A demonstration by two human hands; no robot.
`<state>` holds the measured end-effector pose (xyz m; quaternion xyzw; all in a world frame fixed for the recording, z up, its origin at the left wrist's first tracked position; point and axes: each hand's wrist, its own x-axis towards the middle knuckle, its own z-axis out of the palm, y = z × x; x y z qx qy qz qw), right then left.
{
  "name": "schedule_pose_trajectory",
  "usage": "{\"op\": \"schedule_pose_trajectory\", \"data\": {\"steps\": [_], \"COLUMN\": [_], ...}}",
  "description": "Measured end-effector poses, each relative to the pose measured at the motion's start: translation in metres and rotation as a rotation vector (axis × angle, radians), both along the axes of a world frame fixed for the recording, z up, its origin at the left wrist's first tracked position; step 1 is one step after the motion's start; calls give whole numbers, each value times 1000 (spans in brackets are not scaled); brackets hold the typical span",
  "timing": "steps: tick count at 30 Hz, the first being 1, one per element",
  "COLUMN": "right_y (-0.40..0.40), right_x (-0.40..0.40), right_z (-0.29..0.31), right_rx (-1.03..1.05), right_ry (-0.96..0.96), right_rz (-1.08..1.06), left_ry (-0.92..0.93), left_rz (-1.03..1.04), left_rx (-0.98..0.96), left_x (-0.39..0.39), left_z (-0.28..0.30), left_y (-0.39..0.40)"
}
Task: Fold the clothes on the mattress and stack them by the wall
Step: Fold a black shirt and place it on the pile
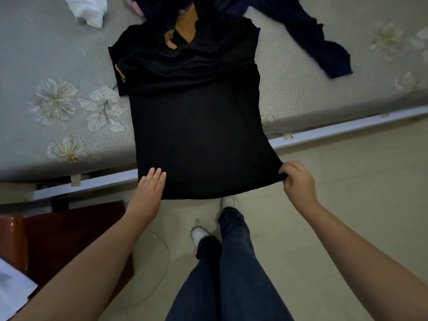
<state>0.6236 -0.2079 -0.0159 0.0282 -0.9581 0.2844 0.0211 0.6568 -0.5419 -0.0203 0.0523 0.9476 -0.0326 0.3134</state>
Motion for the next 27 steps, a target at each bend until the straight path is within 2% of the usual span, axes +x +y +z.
{"op": "schedule_pose_trajectory", "data": {"steps": [2, 4, 9, 13, 19, 23, 27], "right_y": [5, 10, 15, 4, -4, -1, -15], "right_x": [-4, -9, -14, -29, -43, -39, -52], "right_z": [8, 12, 13, 17, 30, 45, 62], "right_rx": [76, 209, 670, 869, 930, 865, 777], "right_ry": [111, 129, -79, -63, 116, 164, 20], "right_rz": [144, 284, 488, 520, 434, 379, 240], "left_ry": [-1, 0, -5, 20, 145, 232, 305], "left_rz": [-7, -17, -48, -25, 186, 215, 181], "left_rx": [-12, -30, -74, -52, 48, 87, -9], "left_x": [-2, -4, -6, -4, 4, 2, -20], "left_z": [-1, -1, -1, -1, 5, 24, 50], "left_y": [-1, -1, 0, 1, -18, -27, -32]}}
